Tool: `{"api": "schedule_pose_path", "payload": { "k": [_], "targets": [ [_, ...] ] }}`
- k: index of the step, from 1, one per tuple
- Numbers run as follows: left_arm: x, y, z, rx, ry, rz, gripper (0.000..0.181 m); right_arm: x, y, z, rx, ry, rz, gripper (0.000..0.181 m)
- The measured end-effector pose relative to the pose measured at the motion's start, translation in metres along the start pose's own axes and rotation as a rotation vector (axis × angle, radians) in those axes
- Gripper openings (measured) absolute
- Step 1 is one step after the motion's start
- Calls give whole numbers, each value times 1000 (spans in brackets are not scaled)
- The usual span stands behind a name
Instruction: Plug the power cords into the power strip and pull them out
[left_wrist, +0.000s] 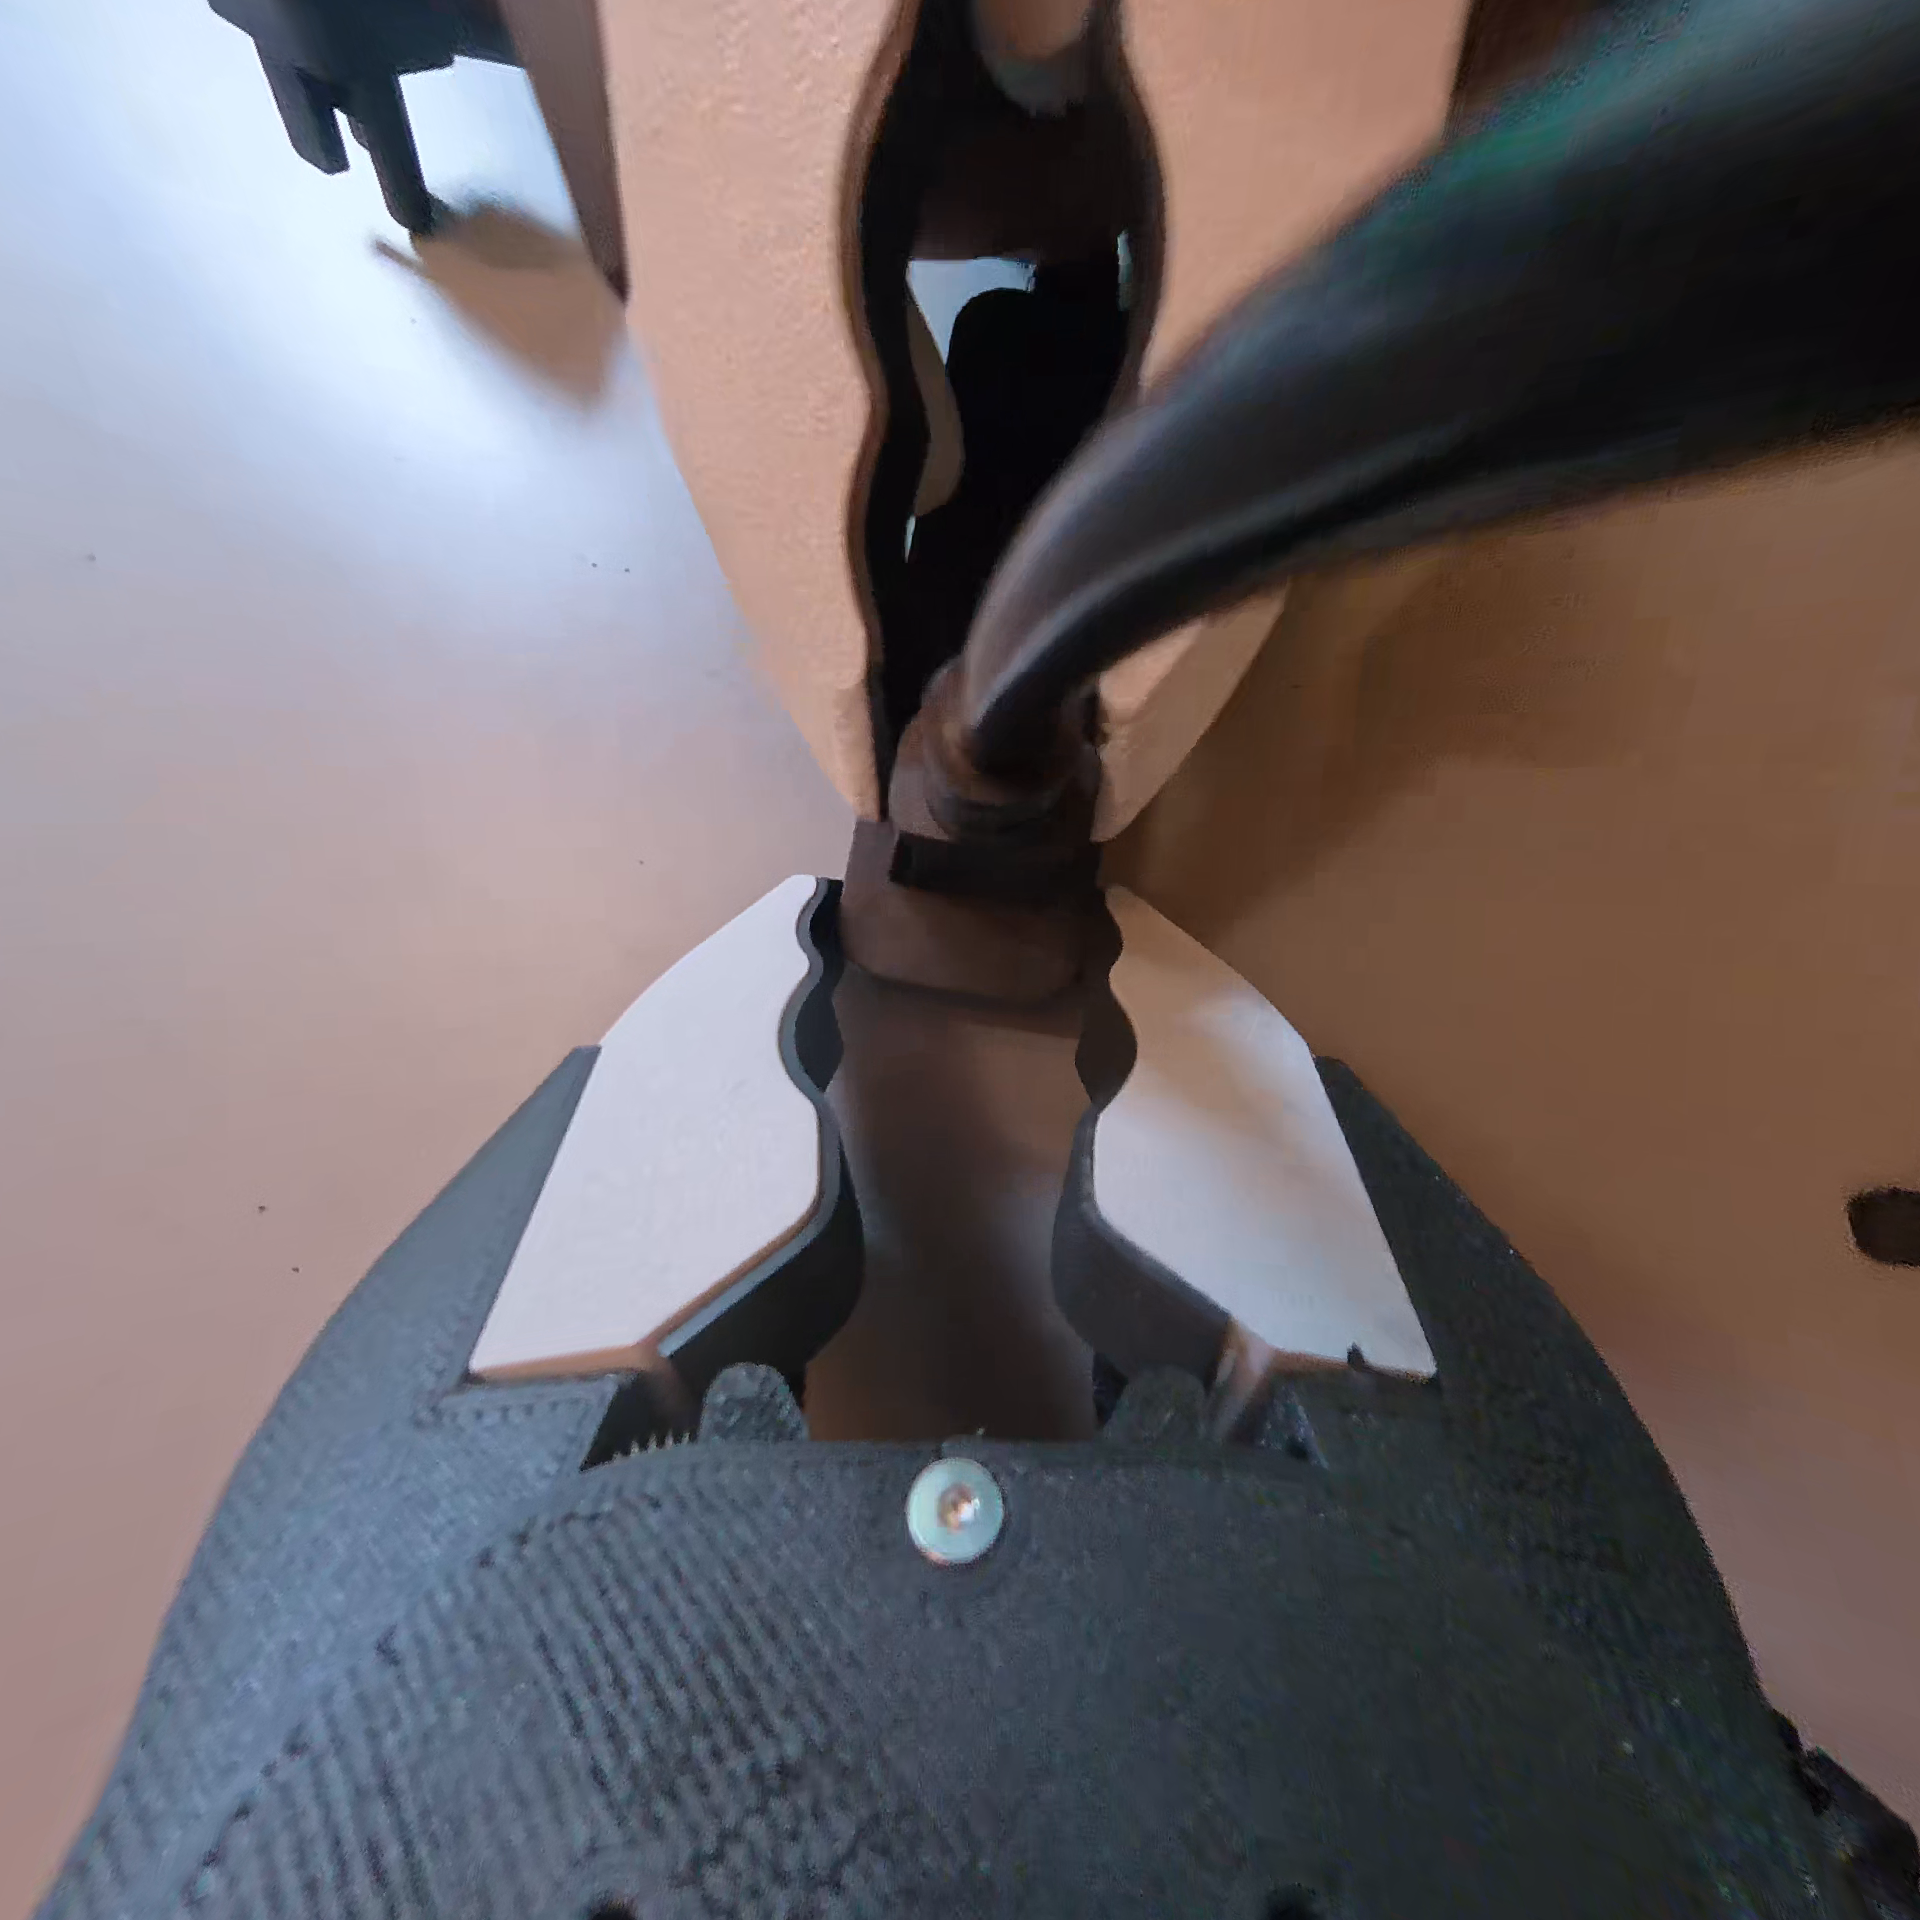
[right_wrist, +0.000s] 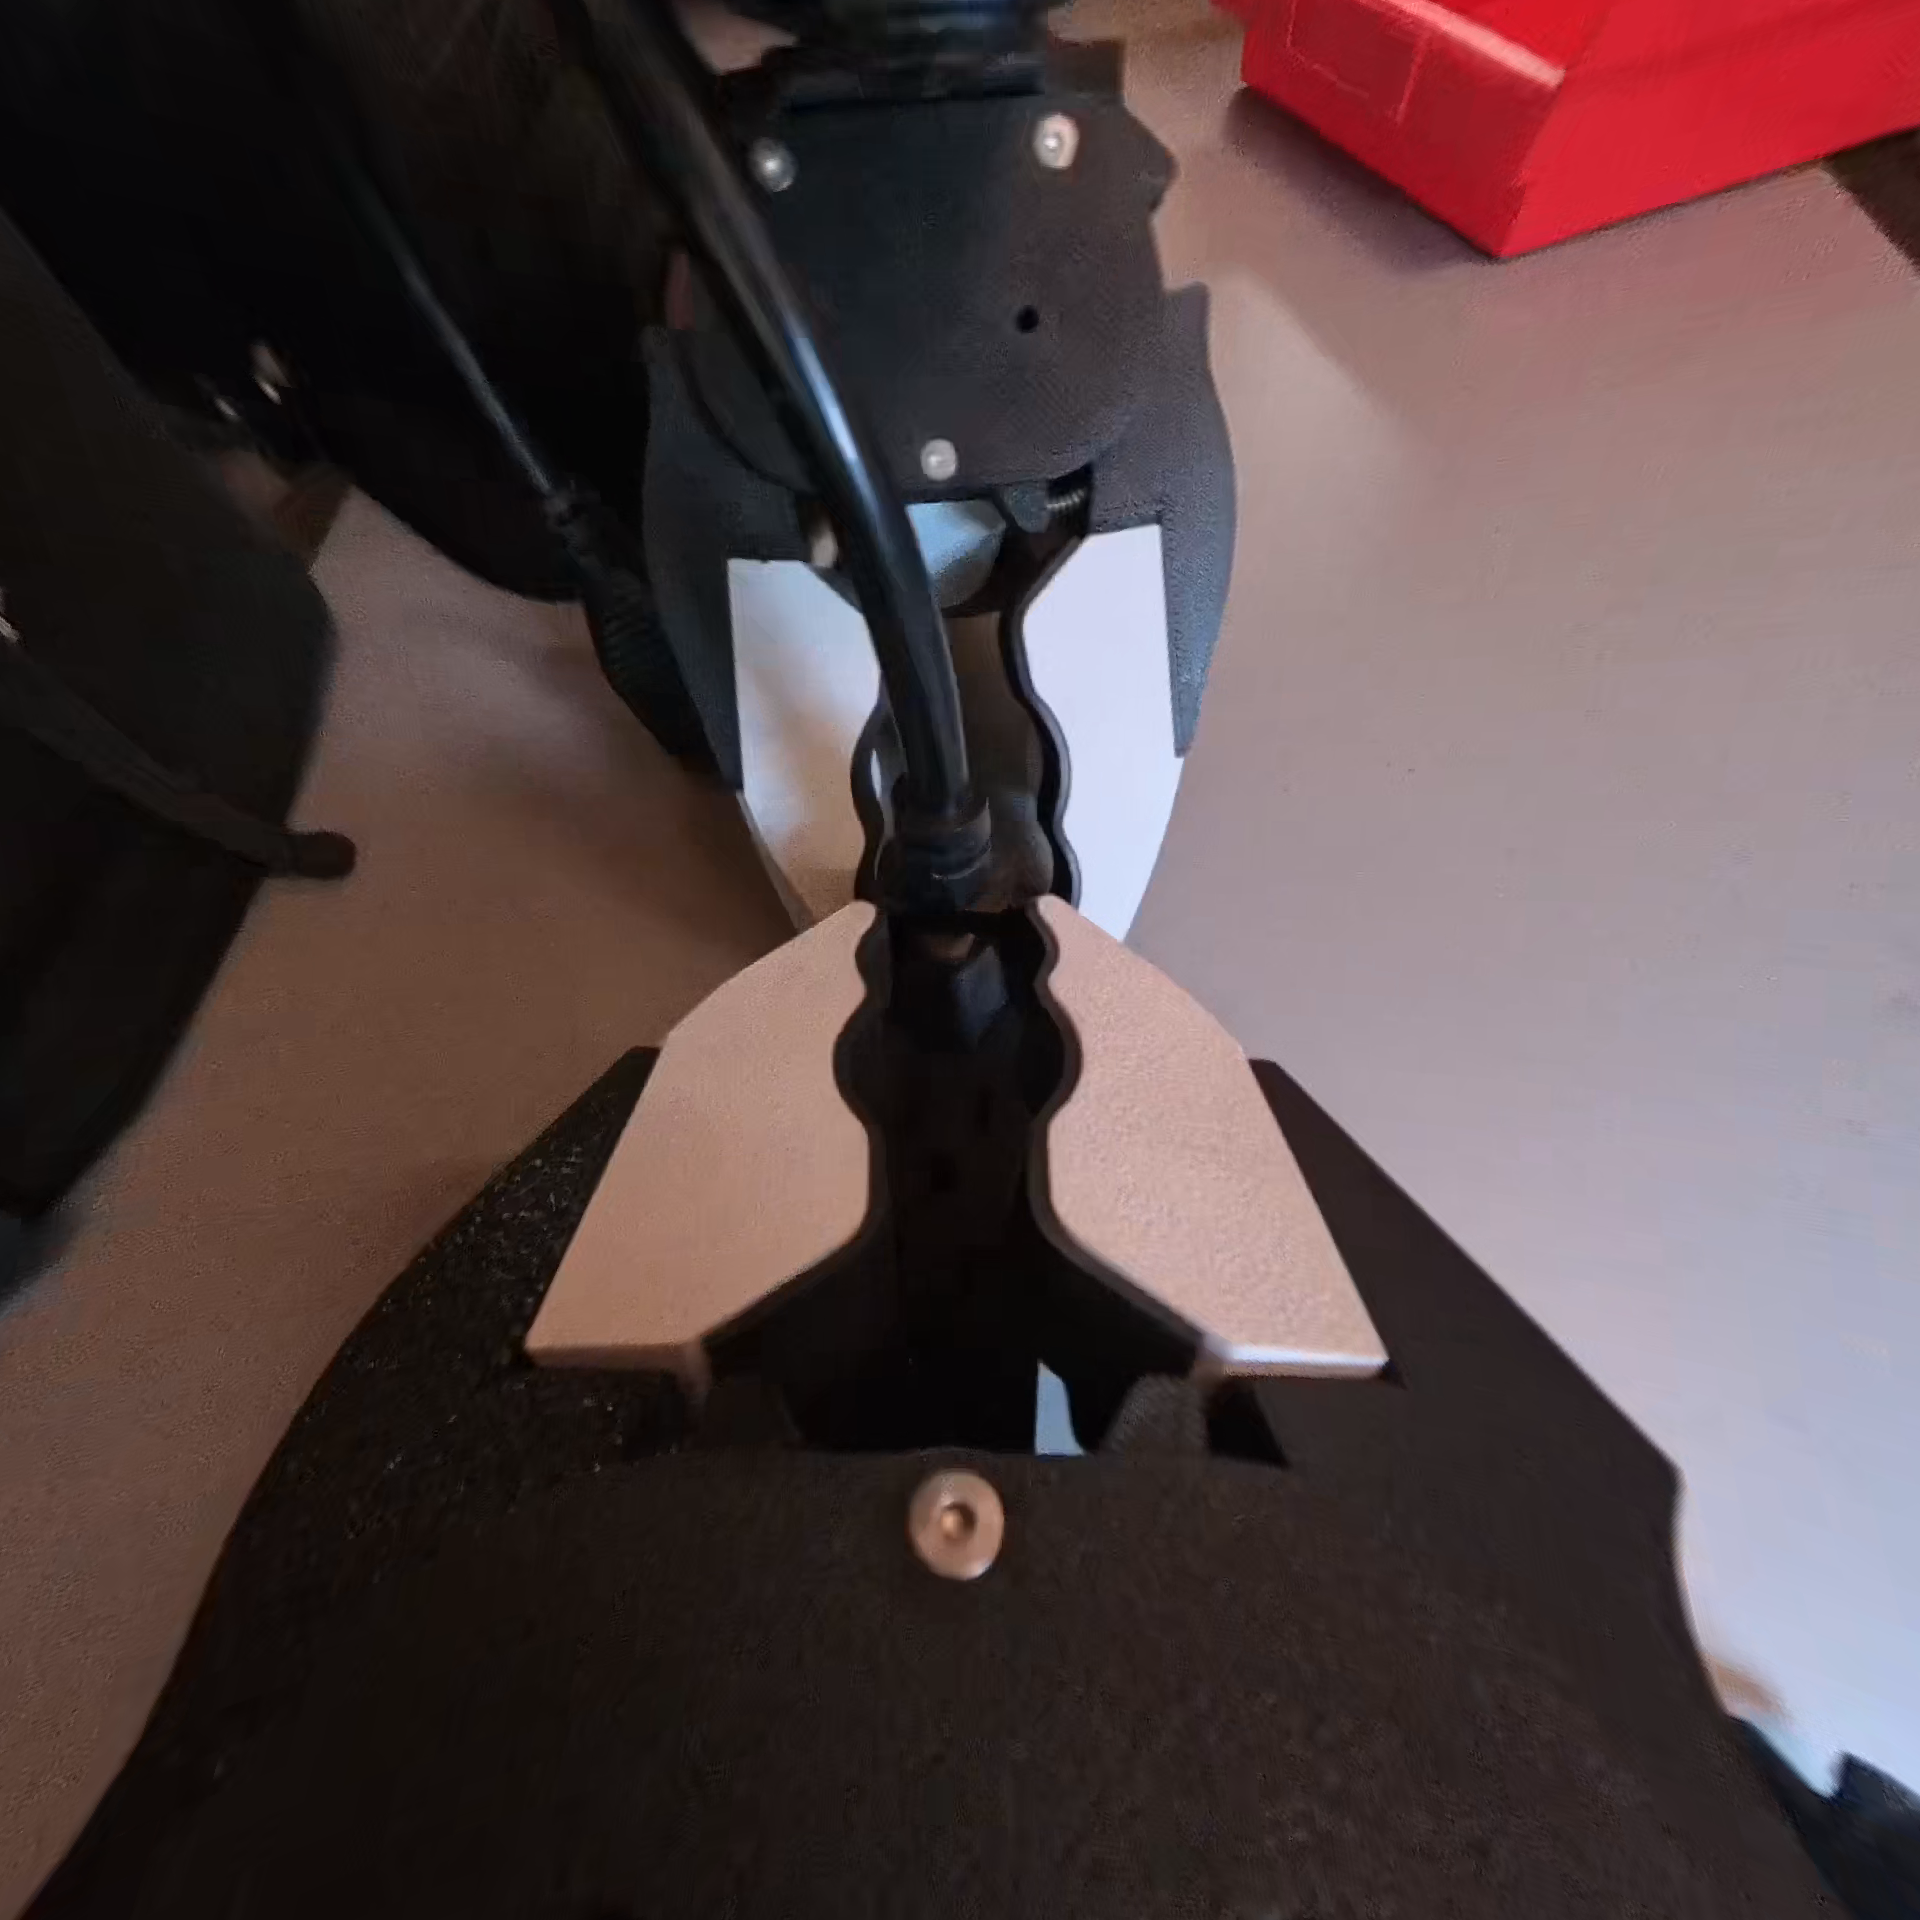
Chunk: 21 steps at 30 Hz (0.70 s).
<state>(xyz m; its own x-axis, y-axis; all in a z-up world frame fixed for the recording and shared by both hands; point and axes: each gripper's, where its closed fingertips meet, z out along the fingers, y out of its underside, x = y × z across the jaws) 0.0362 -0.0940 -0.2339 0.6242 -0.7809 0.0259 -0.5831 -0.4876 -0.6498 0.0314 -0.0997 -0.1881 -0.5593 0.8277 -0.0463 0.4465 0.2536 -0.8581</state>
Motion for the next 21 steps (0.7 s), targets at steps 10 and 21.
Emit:
{"api": "schedule_pose_path", "payload": {
  "k": [10, 21],
  "targets": [
    [0, 0, 0, 5, -9, 9, 46, -1, -1, 1, -10, 23, -5, 20],
    [0, -1, 0, 15, -24, 22, 46, -3, -4, -1, -33, 91, -140, 20]
  ]
}}
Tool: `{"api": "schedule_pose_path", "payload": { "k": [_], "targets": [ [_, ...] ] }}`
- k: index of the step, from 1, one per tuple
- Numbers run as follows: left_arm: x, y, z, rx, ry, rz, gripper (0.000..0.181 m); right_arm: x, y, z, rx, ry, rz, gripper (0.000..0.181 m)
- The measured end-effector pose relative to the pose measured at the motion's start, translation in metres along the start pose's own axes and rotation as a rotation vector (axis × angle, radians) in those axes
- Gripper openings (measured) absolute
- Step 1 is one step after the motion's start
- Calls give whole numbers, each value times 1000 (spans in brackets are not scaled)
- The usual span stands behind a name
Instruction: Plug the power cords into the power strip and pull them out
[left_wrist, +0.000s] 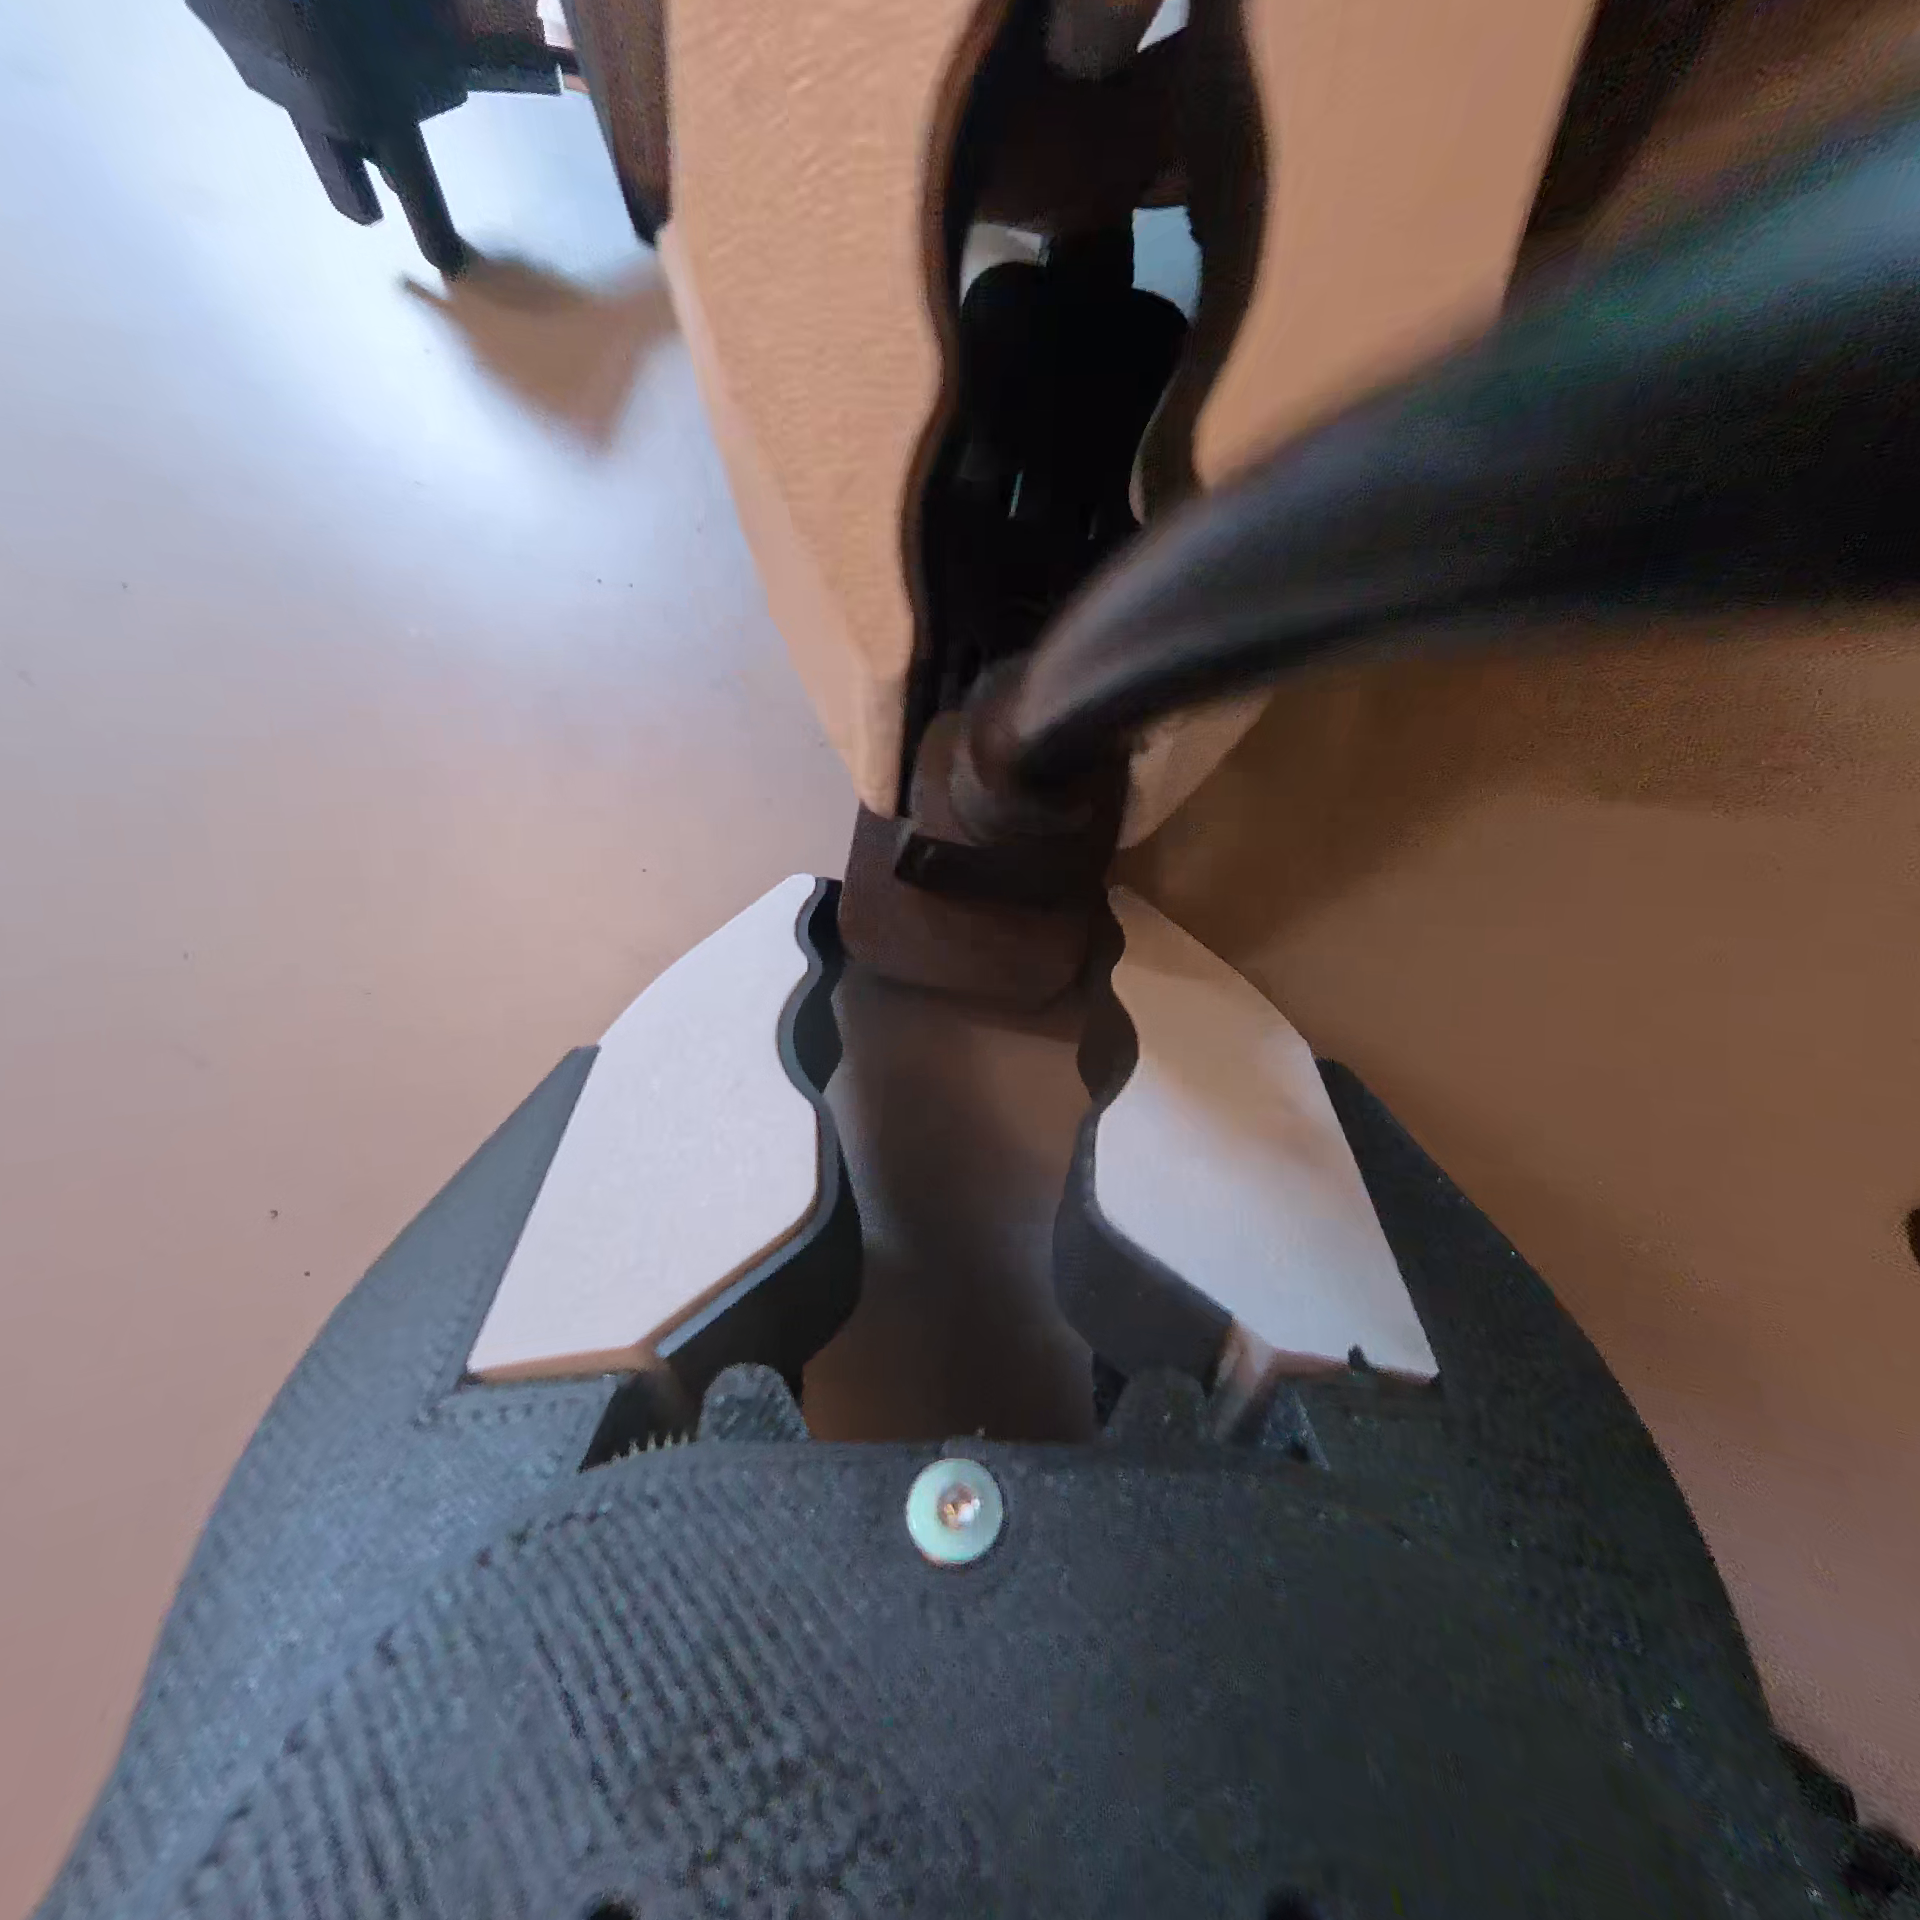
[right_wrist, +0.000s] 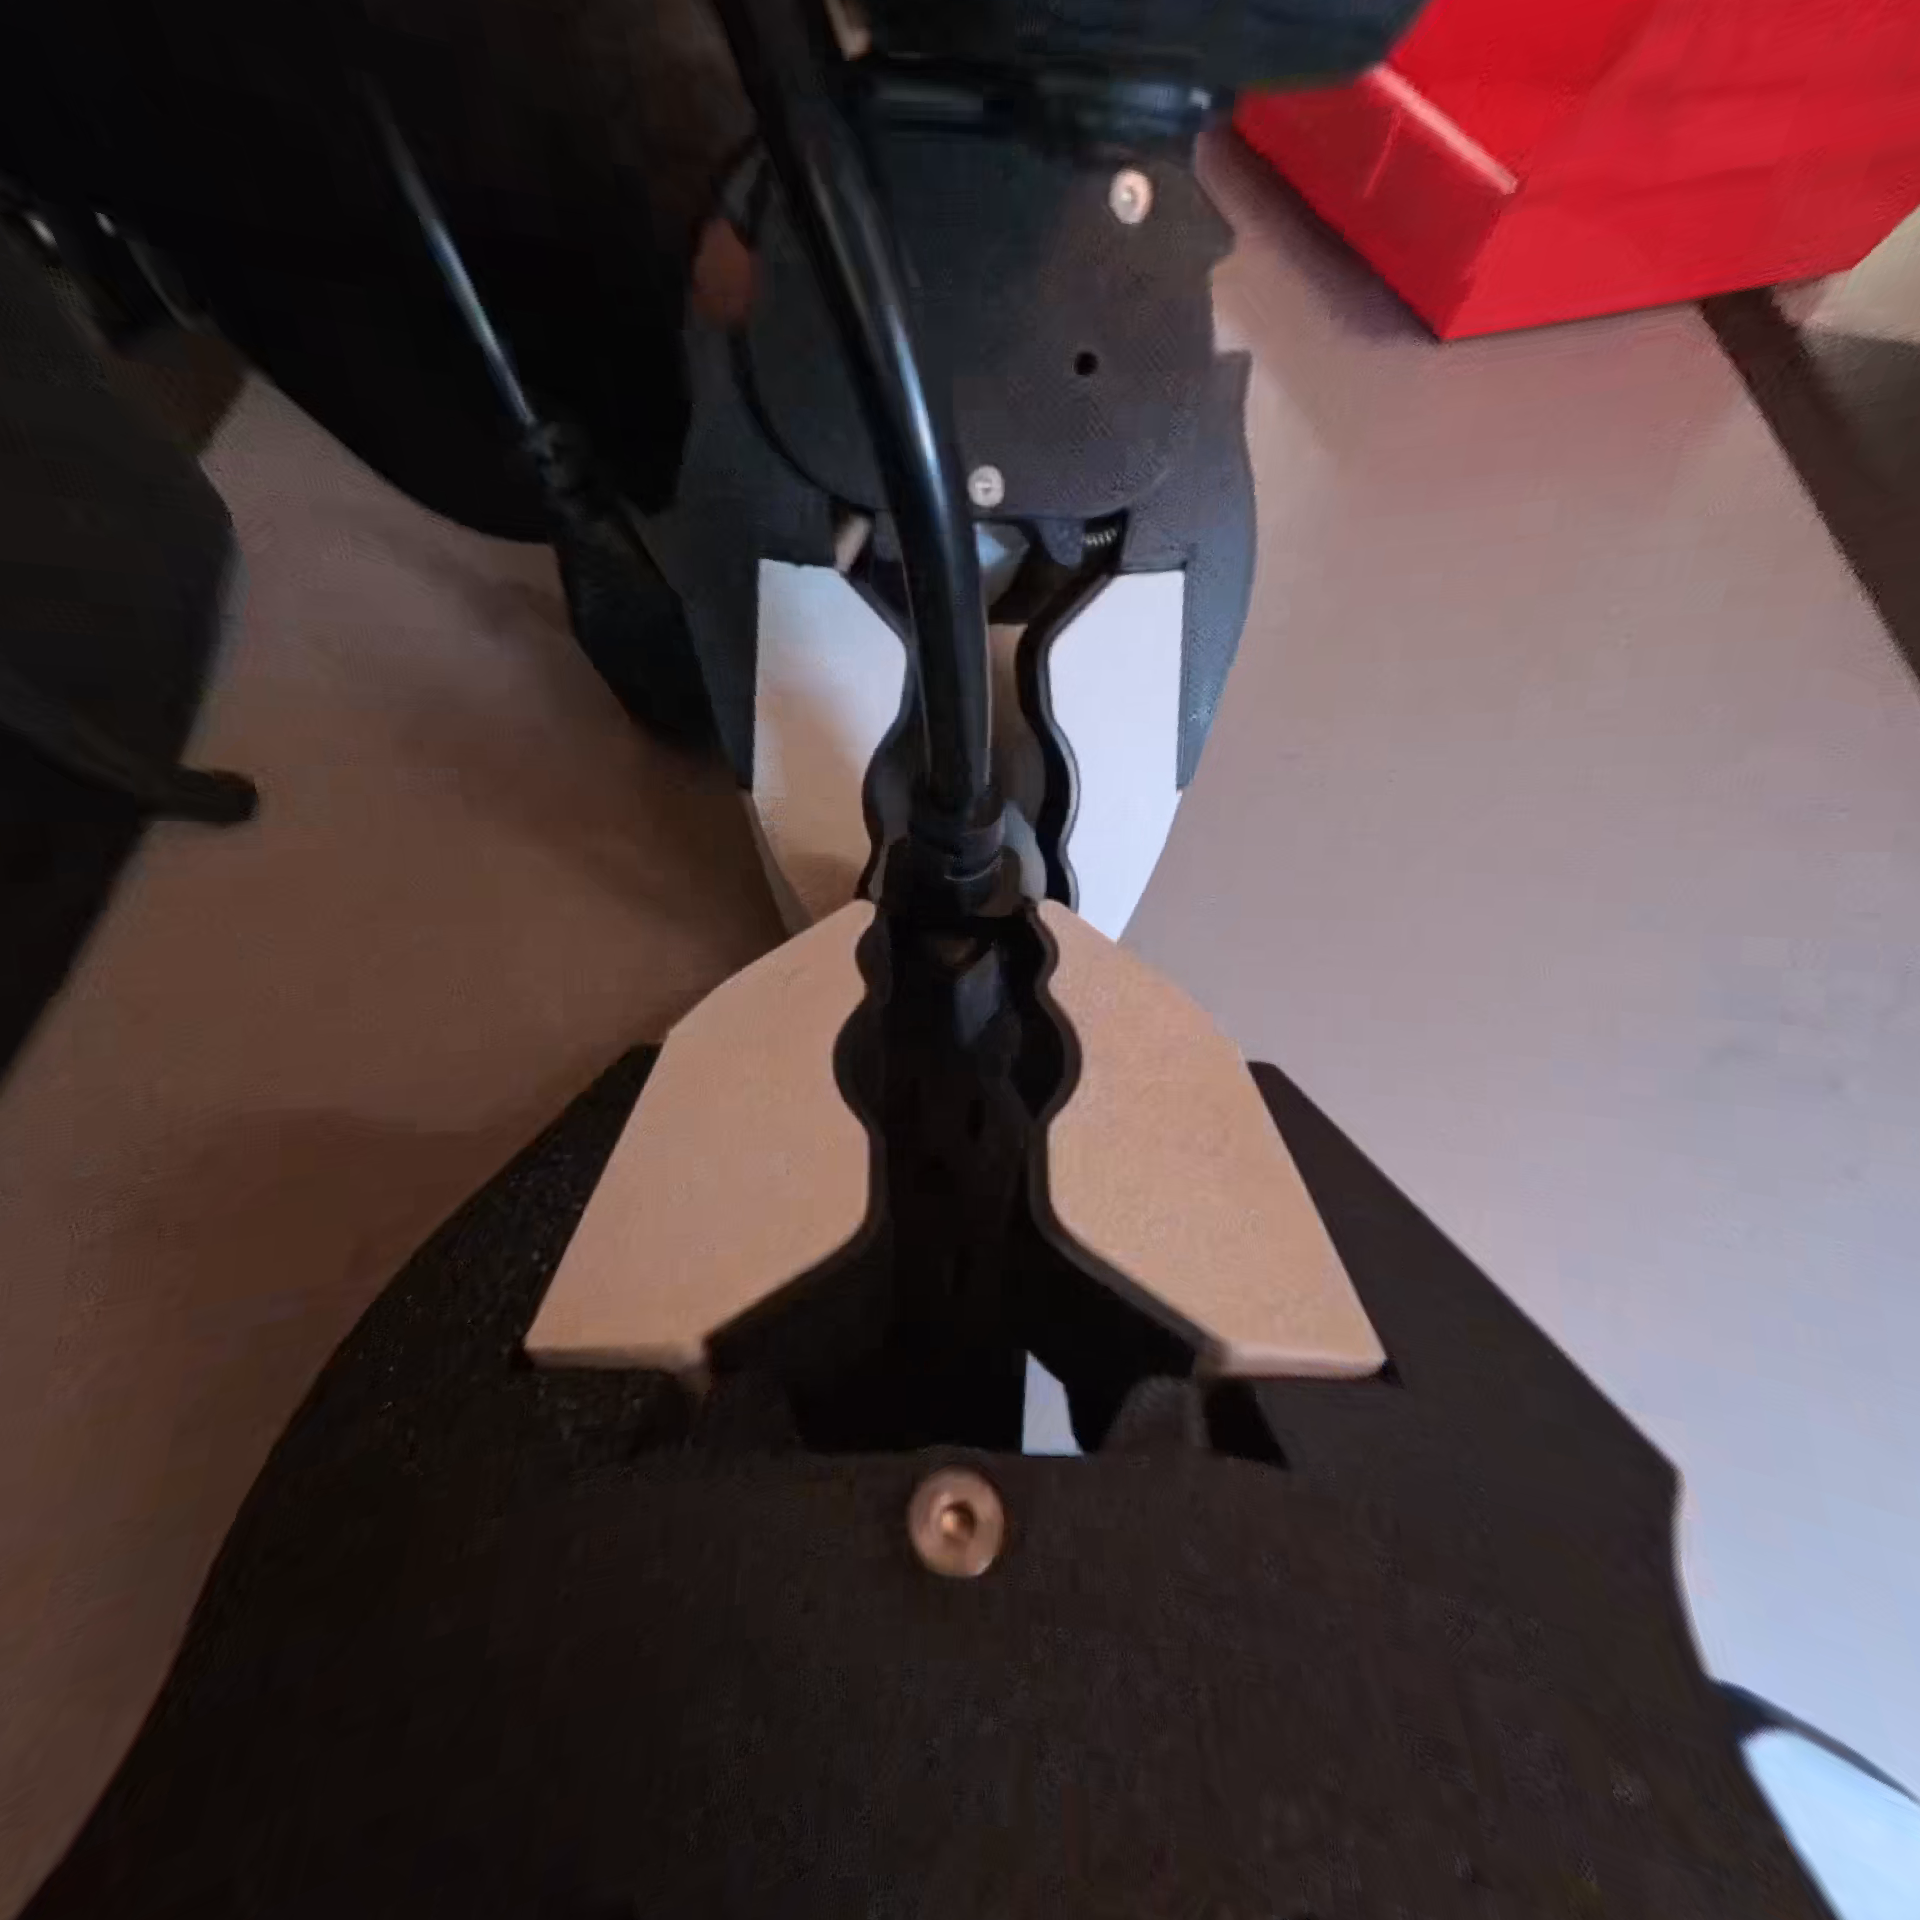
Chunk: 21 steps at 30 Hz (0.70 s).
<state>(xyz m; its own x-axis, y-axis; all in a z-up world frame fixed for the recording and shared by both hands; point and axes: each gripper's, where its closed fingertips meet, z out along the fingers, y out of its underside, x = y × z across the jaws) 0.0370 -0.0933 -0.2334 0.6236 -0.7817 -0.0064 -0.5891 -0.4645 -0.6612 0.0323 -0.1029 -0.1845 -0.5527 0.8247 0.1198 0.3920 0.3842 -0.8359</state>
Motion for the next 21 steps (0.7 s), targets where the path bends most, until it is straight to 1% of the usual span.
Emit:
{"api": "schedule_pose_path", "payload": {
  "k": [1, 2, 4, 6, 8, 9, 11, 12, 13, 16, 18, 19, 21],
  "targets": [
    [0, 0, 0, 0, -2, 0, 46, 0, -1, 0, -6, 10, -26, 20],
    [-1, 0, 0, -1, -6, -7, 46, 1, 0, 0, 20, -13, 21, 20],
    [-3, 0, 1, -11, -18, -39, 45, 8, 3, -2, 76, -134, 233, 20],
    [-3, 0, 1, -16, -32, -34, 46, 9, 3, -2, 90, -177, 286, 21],
    [-4, 0, 1, -5, -24, -34, 46, 10, 2, -2, 90, -146, 266, 21],
    [-6, 1, 0, -5, -24, -22, 46, 9, 1, -2, 81, -89, 199, 20],
    [-6, 0, 0, -2, -28, -2, 46, 5, -2, -2, 35, 14, -8, 20],
    [-5, 0, 0, -5, -28, -1, 46, 4, -3, -2, 33, 15, -32, 20],
    [-4, 0, 0, -11, -22, -6, 46, 5, -2, -2, 54, -13, -7, 20],
    [0, 0, 1, -14, -11, -54, 46, 10, 1, -3, 116, -179, 249, 20],
    [-1, 0, 1, -15, -14, -49, 46, 11, 1, -3, 124, -203, 309, 20],
    [-1, 1, 0, -9, -7, -42, 47, 10, -1, -3, 119, -156, 258, 20],
    [0, 1, -1, -3, 4, -16, 47, 2, -6, -3, 86, -50, 43, 20]
  ]
}}
